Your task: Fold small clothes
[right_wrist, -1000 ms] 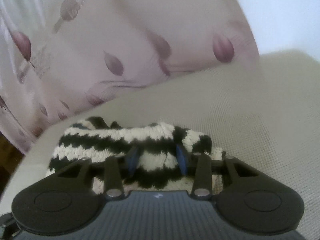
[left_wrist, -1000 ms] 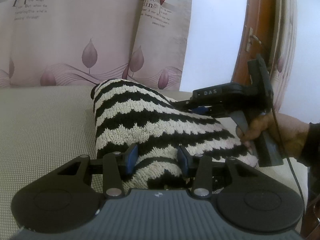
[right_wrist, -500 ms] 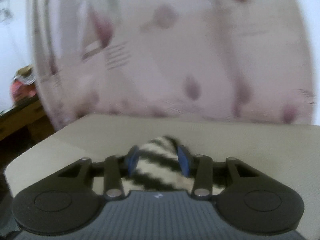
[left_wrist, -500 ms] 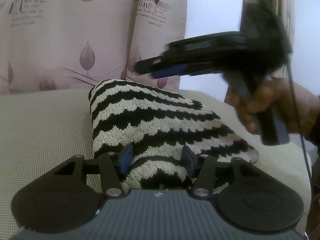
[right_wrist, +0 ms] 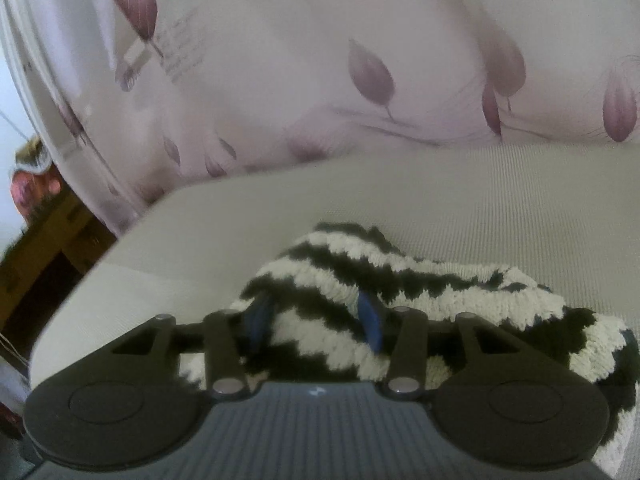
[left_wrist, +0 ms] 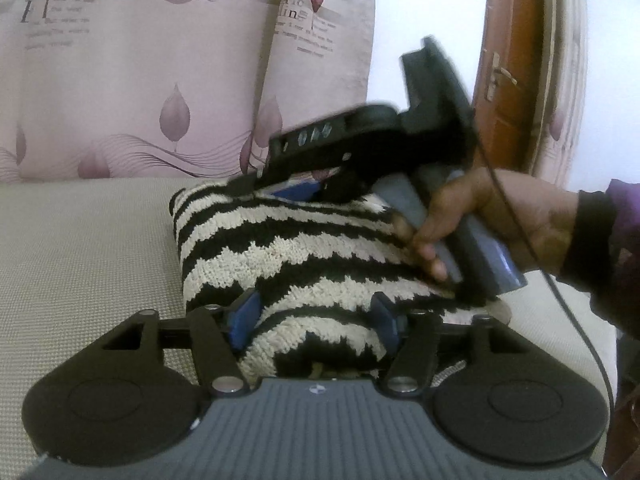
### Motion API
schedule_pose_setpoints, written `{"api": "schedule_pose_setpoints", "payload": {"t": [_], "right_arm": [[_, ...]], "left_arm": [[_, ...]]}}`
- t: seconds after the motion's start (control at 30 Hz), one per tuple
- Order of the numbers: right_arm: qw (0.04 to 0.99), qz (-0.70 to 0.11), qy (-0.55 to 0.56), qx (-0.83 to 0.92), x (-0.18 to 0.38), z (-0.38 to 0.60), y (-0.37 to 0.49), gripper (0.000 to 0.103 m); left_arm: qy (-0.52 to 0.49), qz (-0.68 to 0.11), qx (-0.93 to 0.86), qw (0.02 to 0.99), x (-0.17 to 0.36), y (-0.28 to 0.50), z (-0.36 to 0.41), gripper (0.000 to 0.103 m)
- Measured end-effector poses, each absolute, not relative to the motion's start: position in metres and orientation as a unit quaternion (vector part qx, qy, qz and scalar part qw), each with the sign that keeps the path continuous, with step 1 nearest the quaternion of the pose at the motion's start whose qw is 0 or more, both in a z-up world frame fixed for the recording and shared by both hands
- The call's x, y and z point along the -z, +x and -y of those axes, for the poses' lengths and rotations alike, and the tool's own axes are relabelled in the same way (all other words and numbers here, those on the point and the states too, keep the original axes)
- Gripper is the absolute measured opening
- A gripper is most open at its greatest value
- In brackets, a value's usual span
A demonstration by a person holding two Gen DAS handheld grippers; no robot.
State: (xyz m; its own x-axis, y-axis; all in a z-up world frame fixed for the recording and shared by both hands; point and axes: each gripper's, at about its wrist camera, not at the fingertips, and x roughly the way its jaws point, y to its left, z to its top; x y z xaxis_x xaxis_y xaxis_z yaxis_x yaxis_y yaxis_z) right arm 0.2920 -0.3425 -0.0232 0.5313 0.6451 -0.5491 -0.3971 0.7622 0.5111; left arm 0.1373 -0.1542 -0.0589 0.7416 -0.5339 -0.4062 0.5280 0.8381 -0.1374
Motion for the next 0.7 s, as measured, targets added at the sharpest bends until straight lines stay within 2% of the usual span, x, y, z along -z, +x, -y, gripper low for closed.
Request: {"api": "schedule_pose_setpoints", "payload": {"t": [0.17,0.27,0.4,0.63,0.7], "right_arm": [[0.878,-0.334,0.169,-0.298,0.002,0.350,0.272,0.048],[0.879,-0.371,0.120,-0.274,0.021,0.344,0.271,0.047],[0.877,-0.375,0.129,-0.273,0.024,0.345,0.278,0.047],[0.901,-0.282,0.174,-0.280,-0.012,0.380,0.208,0.049],[0.913,-0.269,0.154,-0.266,-0.015,0.384,0.174,0.049]], "left_arm": [[-0.007,-0.219,0.285,0.933,0.059,0.137,0.154,0.065],[-0.011,-0.216,0.289,0.933,0.059,0.136,0.153,0.067],[-0.025,-0.213,0.290,0.933,0.058,0.136,0.148,0.070],[-0.022,-0.212,0.288,0.934,0.057,0.133,0.149,0.074],[-0.021,-0.212,0.287,0.934,0.057,0.133,0.150,0.075]]}}
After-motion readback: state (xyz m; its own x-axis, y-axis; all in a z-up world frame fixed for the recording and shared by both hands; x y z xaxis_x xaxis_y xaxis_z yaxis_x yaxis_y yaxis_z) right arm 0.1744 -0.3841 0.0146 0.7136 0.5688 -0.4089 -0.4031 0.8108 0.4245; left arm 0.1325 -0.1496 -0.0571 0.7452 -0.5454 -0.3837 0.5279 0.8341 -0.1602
